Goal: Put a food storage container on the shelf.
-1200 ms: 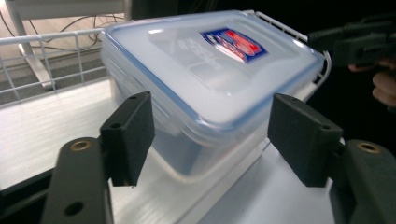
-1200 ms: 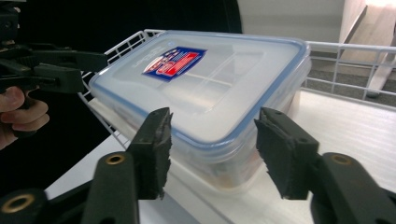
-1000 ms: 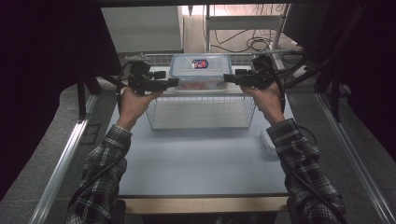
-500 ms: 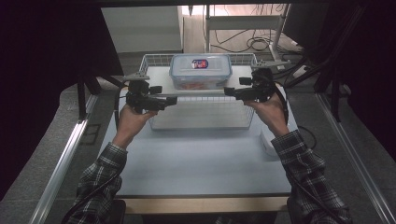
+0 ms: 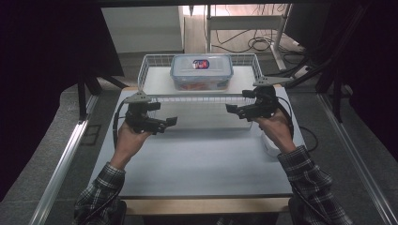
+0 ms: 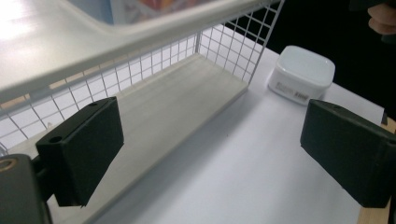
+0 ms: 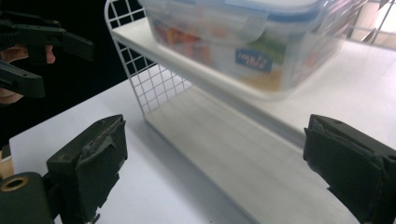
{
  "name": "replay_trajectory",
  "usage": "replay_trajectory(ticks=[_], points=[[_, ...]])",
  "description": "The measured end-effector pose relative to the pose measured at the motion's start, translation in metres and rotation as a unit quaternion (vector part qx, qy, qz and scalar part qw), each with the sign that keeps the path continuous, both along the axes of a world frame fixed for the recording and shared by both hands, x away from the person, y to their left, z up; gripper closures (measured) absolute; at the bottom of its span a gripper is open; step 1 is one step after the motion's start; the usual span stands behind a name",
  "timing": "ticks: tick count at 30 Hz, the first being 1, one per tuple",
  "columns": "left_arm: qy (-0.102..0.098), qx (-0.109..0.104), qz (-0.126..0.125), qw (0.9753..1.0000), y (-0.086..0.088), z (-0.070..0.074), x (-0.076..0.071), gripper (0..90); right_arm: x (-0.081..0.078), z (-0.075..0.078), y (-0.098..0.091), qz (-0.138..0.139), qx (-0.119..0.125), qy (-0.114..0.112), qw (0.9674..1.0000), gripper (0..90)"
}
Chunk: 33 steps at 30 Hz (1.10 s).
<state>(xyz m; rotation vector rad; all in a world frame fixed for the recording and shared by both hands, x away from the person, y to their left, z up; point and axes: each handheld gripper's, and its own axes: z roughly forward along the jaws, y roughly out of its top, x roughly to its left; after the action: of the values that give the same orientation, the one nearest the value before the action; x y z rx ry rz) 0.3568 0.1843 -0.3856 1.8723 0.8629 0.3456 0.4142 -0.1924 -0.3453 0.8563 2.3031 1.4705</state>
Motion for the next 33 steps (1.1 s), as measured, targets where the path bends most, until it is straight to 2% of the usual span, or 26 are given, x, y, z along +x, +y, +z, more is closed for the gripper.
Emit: replay_trajectory(ticks=[4, 12, 16, 20, 24, 29, 33], points=[[-0.009, 0.015, 0.009, 0.9998, 0.0, -0.009, -0.011, 4.5, -0.008, -0.008, -0.003, -0.001, -0.005, -0.005, 1.0, 6.0], [-0.017, 0.033, 0.02, 0.9991, -0.002, -0.028, -0.028, 4.0, -0.023, -0.025, -0.01, 0.013, -0.009, -0.007, 0.9999, 5.2], [-0.026, 0.035, 0.019, 0.9989, -0.003, -0.038, -0.037, 3.4, -0.03, -0.035, -0.013, 0.012, -0.019, -0.011, 0.9997, 5.0], [-0.034, 0.035, 0.013, 0.9987, -0.004, -0.047, -0.046, 3.2, -0.037, -0.046, -0.018, 0.005, -0.02, -0.01, 0.9997, 4.9], [-0.037, 0.043, 0.015, 0.9983, -0.005, -0.055, -0.05, 2.9, -0.043, -0.055, -0.023, 0.005, -0.015, -0.01, 0.9998, 3.1], [-0.035, 0.037, 0.018, 0.9985, -0.003, -0.063, -0.053, 2.2, -0.049, -0.062, -0.028, 0.009, -0.01, 0.001, 0.9999, 1.5], [-0.035, 0.033, 0.022, 0.9986, -0.001, -0.068, -0.058, 1.9, -0.056, -0.067, -0.028, 0.01, -0.016, 0.003, 0.9998, 1.6]])
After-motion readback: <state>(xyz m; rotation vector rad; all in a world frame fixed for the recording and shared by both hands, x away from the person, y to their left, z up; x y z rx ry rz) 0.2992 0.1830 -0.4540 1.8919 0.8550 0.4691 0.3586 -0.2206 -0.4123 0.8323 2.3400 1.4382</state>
